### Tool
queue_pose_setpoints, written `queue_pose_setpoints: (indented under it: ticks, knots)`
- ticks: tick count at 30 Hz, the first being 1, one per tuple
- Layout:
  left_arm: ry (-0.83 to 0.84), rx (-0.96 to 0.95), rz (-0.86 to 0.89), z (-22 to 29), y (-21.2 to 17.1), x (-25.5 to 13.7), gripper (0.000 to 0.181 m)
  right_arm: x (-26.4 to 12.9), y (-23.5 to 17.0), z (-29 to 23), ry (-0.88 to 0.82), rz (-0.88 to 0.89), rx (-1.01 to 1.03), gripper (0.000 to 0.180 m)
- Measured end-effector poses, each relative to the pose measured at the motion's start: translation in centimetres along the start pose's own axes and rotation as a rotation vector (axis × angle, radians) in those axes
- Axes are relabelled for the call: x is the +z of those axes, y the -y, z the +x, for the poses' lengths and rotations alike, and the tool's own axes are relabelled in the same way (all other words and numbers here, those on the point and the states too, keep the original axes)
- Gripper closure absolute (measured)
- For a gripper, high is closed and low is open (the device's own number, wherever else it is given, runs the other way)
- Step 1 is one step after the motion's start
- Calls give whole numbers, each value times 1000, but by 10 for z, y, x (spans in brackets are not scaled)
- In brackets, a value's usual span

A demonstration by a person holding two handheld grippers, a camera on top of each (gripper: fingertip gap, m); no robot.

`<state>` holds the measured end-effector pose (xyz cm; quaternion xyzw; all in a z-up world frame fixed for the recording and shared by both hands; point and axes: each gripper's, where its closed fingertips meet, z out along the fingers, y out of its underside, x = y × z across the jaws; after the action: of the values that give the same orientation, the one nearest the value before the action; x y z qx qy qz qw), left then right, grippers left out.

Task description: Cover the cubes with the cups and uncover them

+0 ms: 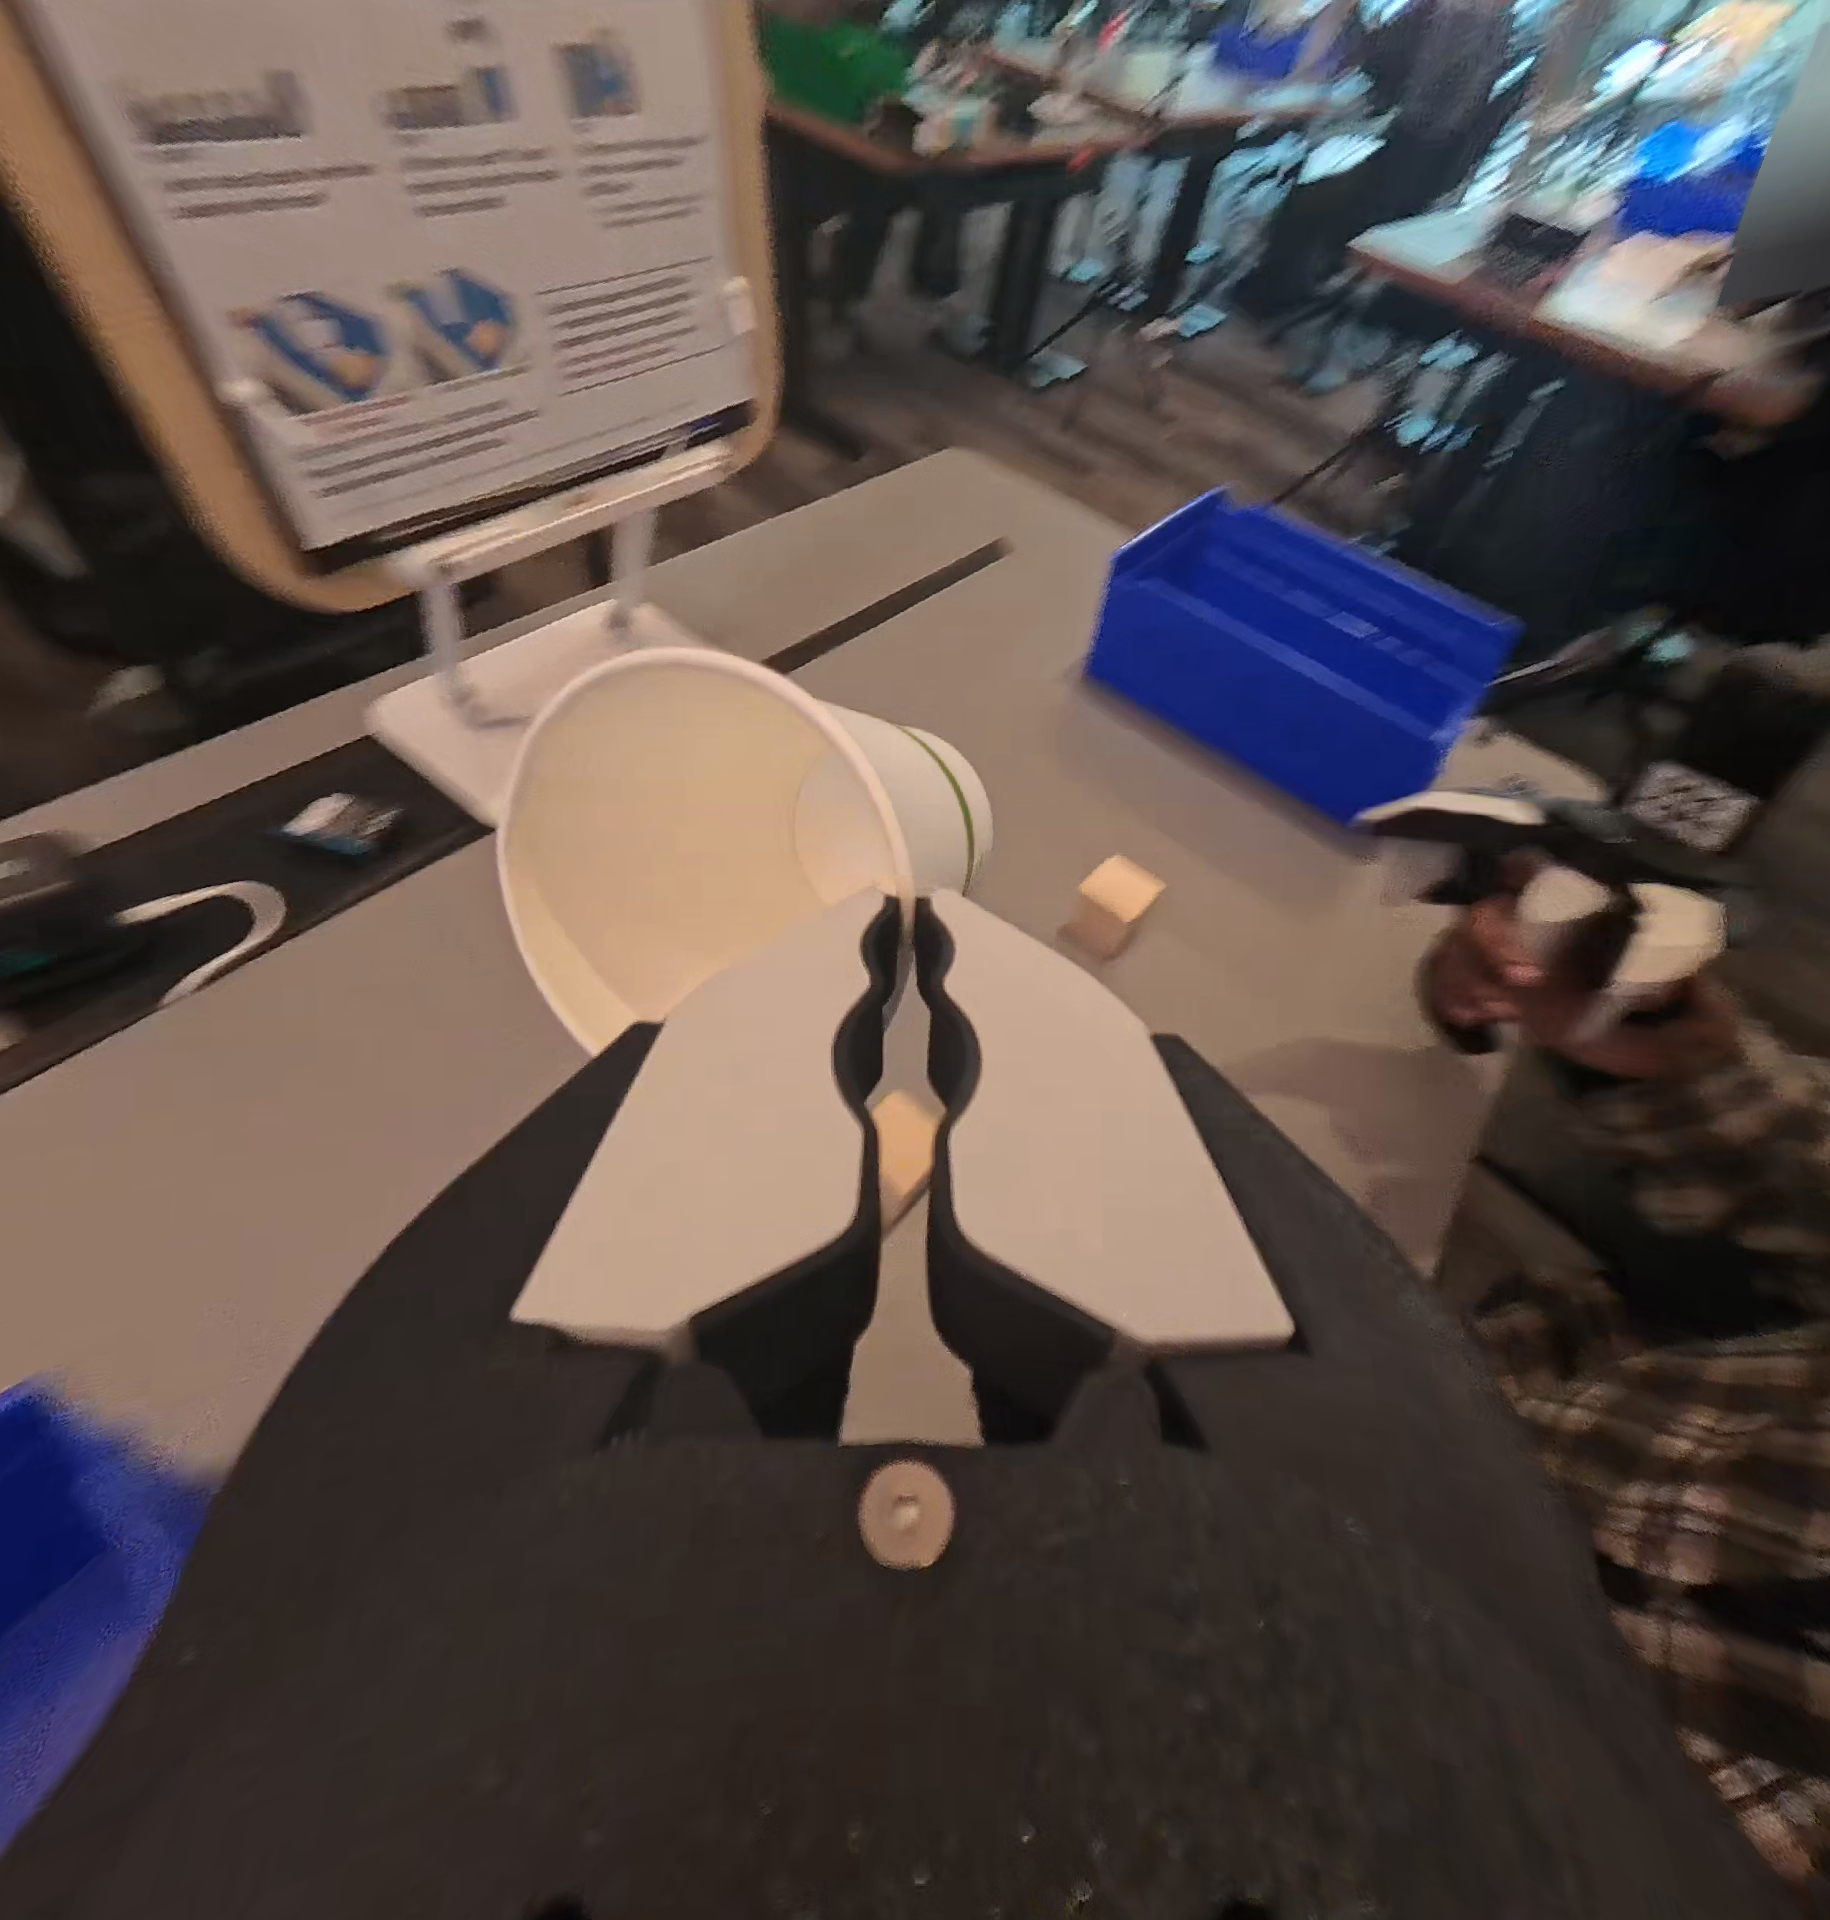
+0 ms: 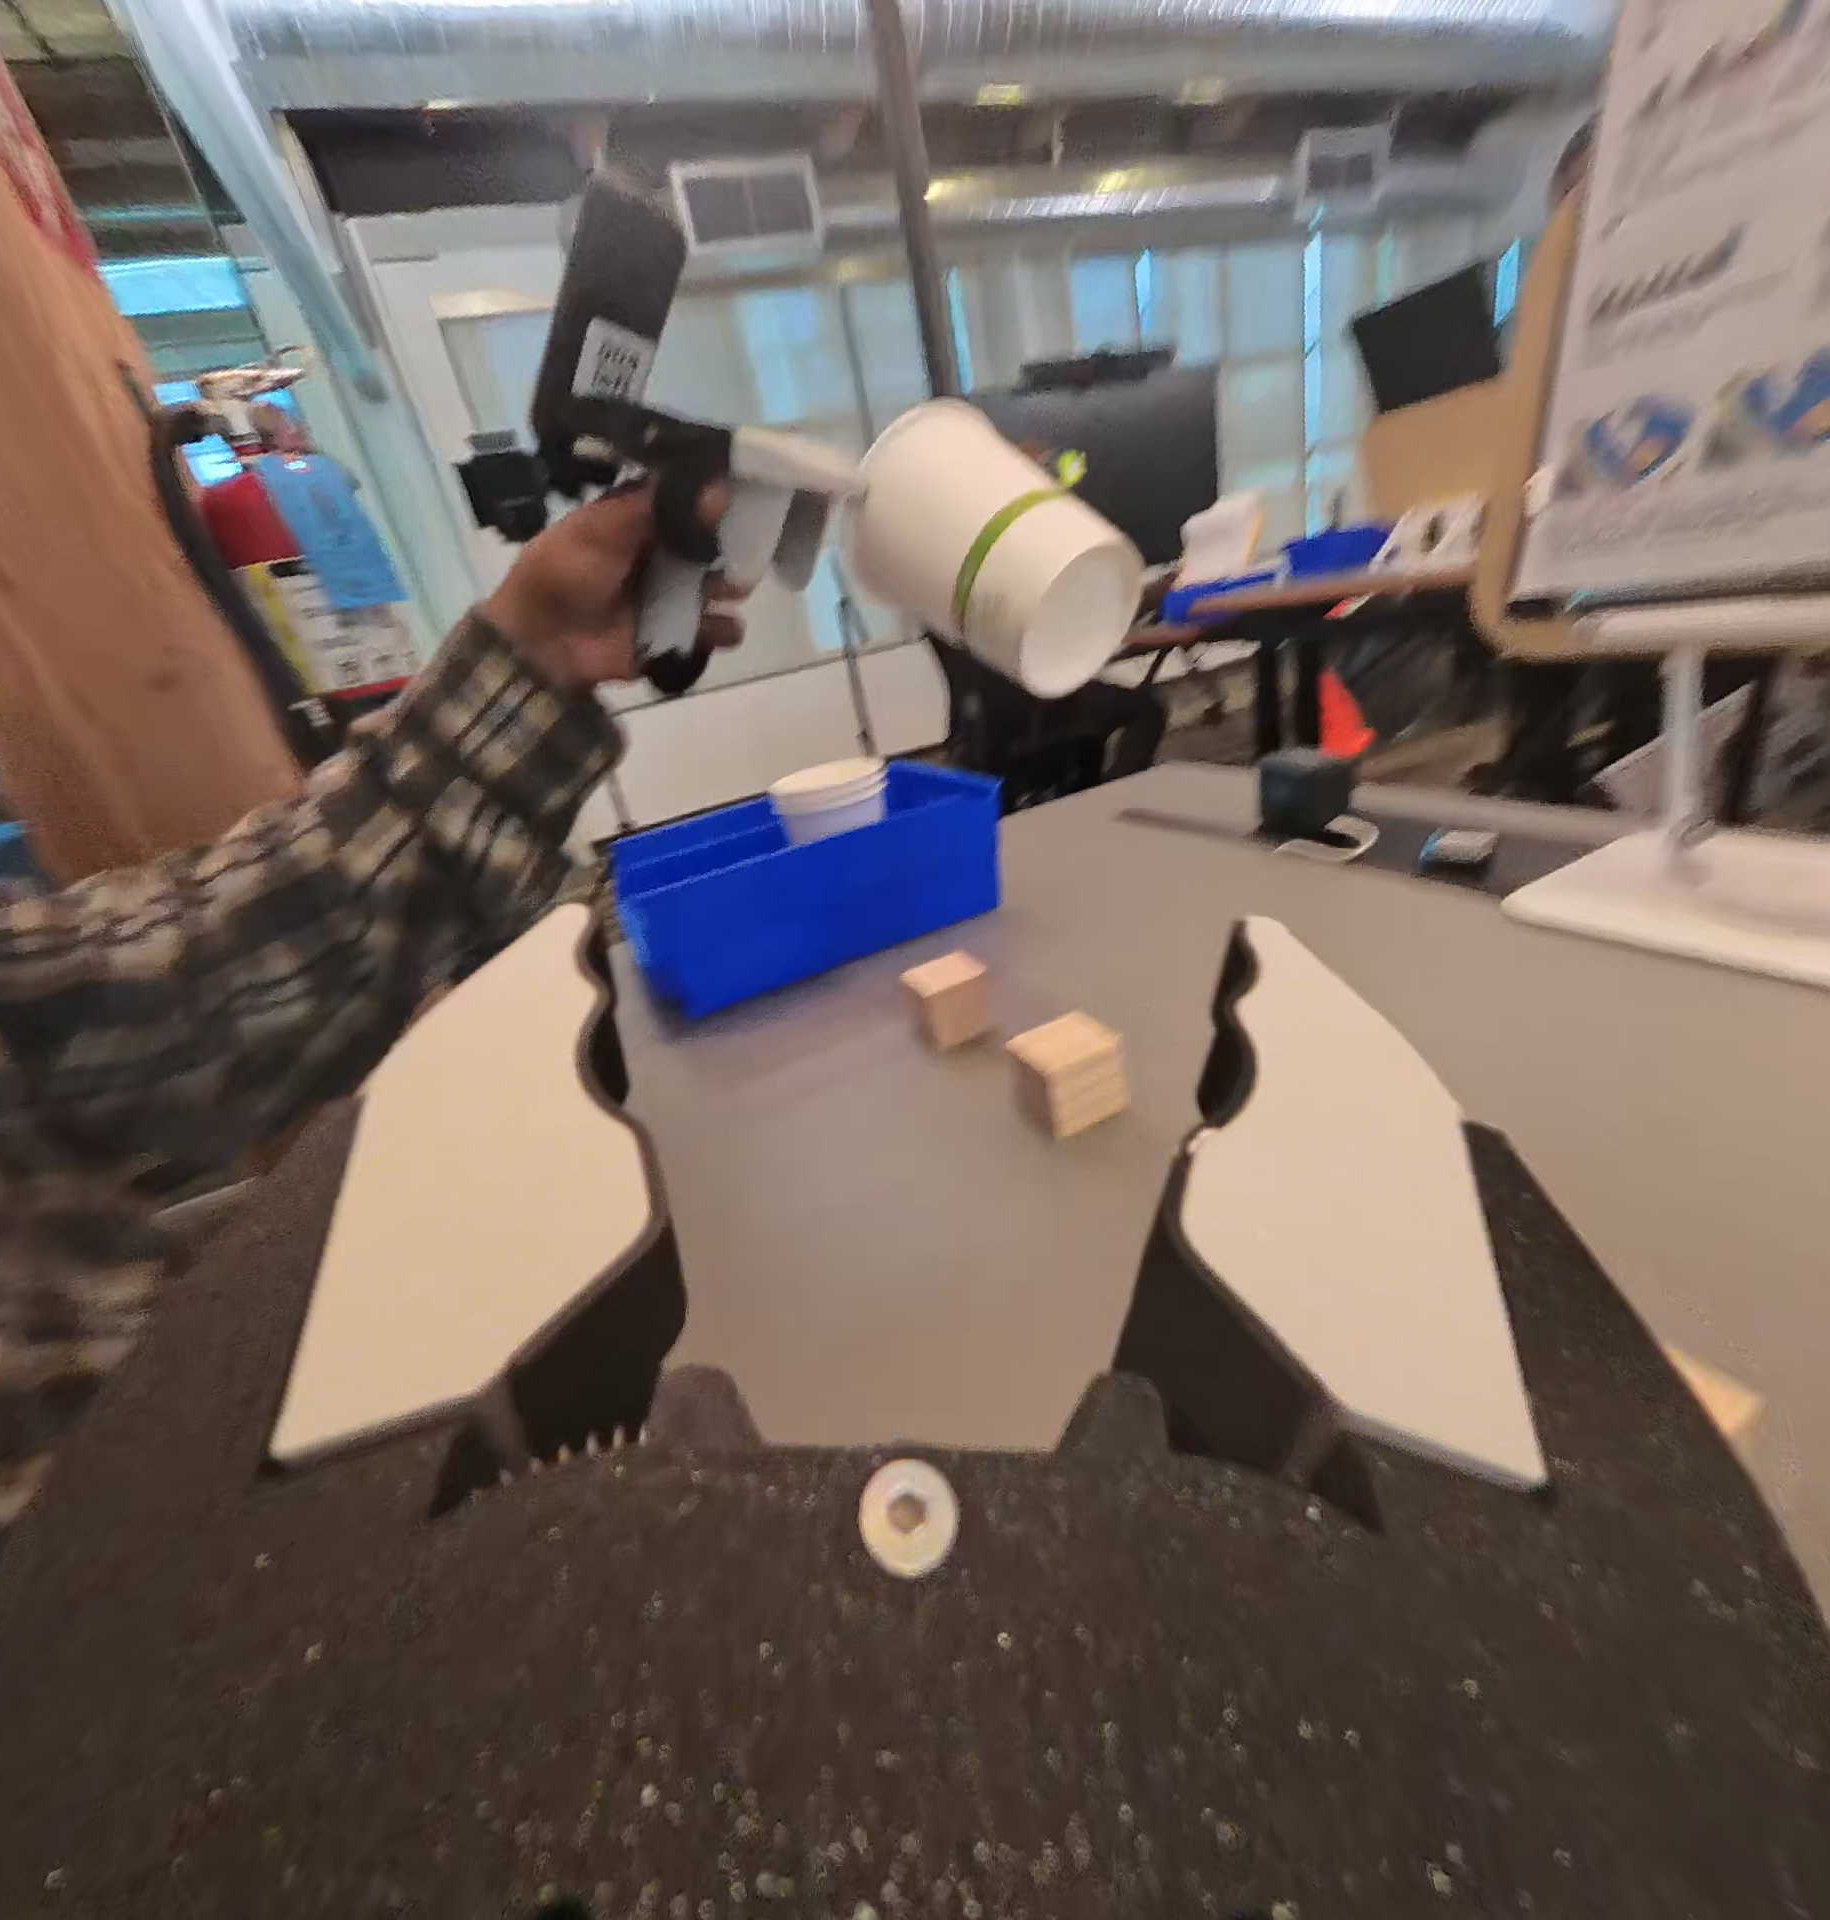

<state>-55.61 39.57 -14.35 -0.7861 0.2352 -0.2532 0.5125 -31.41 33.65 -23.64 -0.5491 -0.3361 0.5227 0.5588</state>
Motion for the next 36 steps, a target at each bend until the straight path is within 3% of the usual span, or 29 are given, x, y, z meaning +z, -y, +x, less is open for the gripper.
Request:
queue_pose_setpoints:
  ticks: [4,9,18,36]
  knots:
    - [-248,-82,111,50,-8,38,179,25,11,24,-15,59,-69,62]
    - [-442,-181,164,87,-33,61,179,48,9,30,40,58,-109,57]
    - [-563,-316,193,102,-71,77,179,74,-30,41,148,-19,22,55]
    - [-605,-342,220,114,-80,74,179,70,-26,31,209,-9,97,63]
